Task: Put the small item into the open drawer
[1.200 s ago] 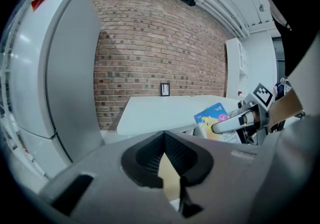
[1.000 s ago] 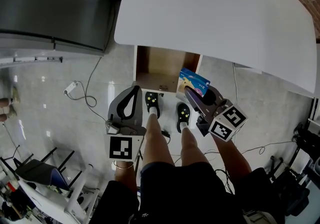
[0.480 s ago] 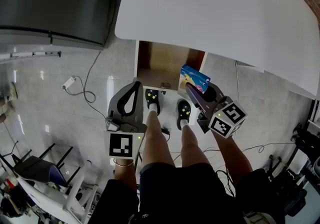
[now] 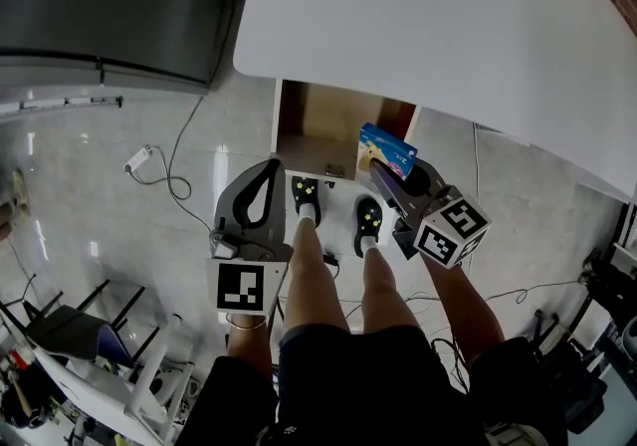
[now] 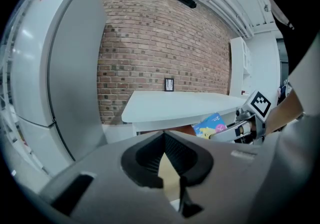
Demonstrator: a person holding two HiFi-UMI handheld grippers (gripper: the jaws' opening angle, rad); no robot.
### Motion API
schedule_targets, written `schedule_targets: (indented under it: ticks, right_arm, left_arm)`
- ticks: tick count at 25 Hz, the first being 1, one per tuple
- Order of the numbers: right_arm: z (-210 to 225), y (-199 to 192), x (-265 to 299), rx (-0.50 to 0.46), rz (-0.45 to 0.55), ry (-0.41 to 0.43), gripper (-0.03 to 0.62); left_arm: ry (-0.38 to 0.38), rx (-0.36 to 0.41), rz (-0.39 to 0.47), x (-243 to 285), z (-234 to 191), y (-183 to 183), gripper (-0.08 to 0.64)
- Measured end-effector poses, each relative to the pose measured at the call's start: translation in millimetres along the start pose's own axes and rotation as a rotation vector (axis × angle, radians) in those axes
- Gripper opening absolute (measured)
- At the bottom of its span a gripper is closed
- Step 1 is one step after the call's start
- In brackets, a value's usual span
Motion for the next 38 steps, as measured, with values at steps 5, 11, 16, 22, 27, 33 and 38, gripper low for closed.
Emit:
schedule_targets:
  ticks: [5,11,16,22,27,33,38]
  right_arm:
    - [9.7,-6.1,4.3,-0.002,-0.023,-0.014,0.084]
    - [21.3,-17.5,14.5,-0.011,-0.061,-0.036,0.084]
    - [29.0,-25.2,23.0,-0.028,-0.093,-0.046,0.084]
    - [37.6,-30.2,34.6,-0.084,-0.148,-0.058,0.084]
    - [41.9,-35.6,44.0,-0.110,-0.183,-0.057,0.084]
    - [48.3,-41.5,54.0,-0.142,-0.225,-0.062,0.086]
    - [52.3,-48.9,61.1,-0.180,-0.270,-0.071,0.086]
  left_arm:
    - [0.006,-0.007,-0.010,2.6,-3.1,-1.1,-0.003]
    - [0.007,-0.017,-0.012,6.4,-7.9,-4.8,-0.003]
    - [0.006,-0.037,-0.016,8.6,-10.1,-9.7,-0.003]
    - [0.011,-0.046,-0.026,9.4,-13.4,-13.5,-0.003]
    - [0.016,-0.045,-0.031,7.7,-18.1,-17.6,-0.003]
    - [0.022,-0.053,-0.037,9.9,-24.3,-21.6,-0.003]
    - [0.021,-0.056,-0.046,10.6,-28.3,-25.3,-0.003]
Point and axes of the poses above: the fingertips, and each gripper's own axes: x forward along the fingers, z to its right, y out of its top, the point moved 3 cm from there along -x, backward along the fingers, and after that the axes turned 12 degrees about y, right-handed, at the moved point
